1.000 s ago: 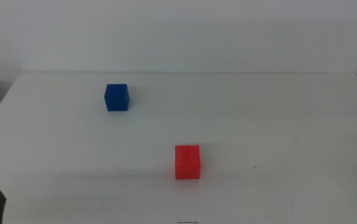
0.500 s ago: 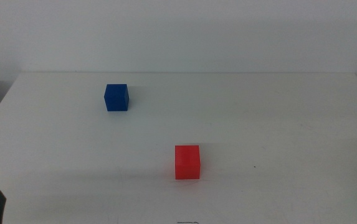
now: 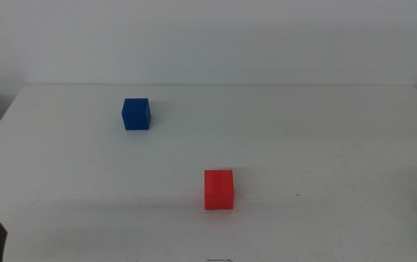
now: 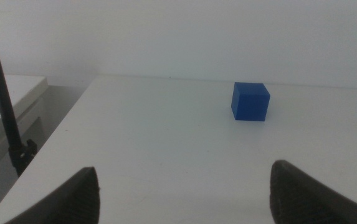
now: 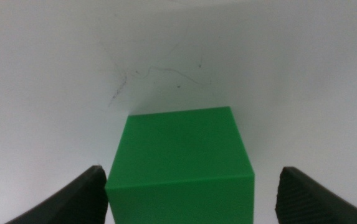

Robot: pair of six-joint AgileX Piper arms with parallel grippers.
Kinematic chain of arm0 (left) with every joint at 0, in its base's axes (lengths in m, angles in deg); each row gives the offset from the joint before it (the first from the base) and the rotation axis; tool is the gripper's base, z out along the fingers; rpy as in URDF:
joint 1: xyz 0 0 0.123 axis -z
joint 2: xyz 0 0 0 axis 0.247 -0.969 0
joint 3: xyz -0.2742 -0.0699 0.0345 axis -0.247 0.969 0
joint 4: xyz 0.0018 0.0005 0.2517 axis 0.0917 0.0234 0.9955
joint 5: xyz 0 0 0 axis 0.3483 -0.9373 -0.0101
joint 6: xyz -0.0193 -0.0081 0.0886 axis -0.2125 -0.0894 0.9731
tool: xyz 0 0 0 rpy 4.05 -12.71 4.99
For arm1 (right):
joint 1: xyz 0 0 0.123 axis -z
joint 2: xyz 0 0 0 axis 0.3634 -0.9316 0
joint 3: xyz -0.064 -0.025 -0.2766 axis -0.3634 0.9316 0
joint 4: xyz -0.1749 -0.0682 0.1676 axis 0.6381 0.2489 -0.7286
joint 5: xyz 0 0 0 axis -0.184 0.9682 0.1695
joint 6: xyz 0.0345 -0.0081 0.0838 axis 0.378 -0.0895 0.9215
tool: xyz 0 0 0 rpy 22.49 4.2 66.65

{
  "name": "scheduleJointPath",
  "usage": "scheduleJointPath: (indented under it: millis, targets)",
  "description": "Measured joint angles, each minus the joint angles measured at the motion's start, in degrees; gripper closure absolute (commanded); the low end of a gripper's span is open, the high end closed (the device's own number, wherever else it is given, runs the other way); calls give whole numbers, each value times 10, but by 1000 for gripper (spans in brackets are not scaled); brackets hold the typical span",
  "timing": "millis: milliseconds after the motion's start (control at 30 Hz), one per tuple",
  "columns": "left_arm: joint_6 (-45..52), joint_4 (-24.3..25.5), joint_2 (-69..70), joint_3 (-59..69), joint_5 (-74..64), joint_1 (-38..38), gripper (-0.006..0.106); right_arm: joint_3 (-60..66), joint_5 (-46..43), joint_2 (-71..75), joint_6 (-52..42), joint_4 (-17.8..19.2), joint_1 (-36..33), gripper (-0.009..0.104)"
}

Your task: Stack red cubes first, then green, then blue cubes in a specific spot.

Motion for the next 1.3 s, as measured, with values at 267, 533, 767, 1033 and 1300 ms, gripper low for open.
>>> scheduleJointPath:
  millis: [267, 533, 767, 1033, 1300]
  targets:
    - [0, 0, 0, 0, 0, 0, 7, 3, -5, -3, -1, 0, 0, 40]
    - [0, 0, 0, 0, 0, 0, 7, 3, -5, -3, -1, 0, 0, 77]
    - [0, 0, 0, 0, 0, 0, 7, 3, 27, 14, -1, 7, -9, 96]
    - [0, 0, 0, 0, 0, 0, 7, -27, 77, 95, 108, 46, -112, 96]
    - [0, 0, 0, 0, 0, 0, 7, -103, 81, 112, 239, 49, -265, 96]
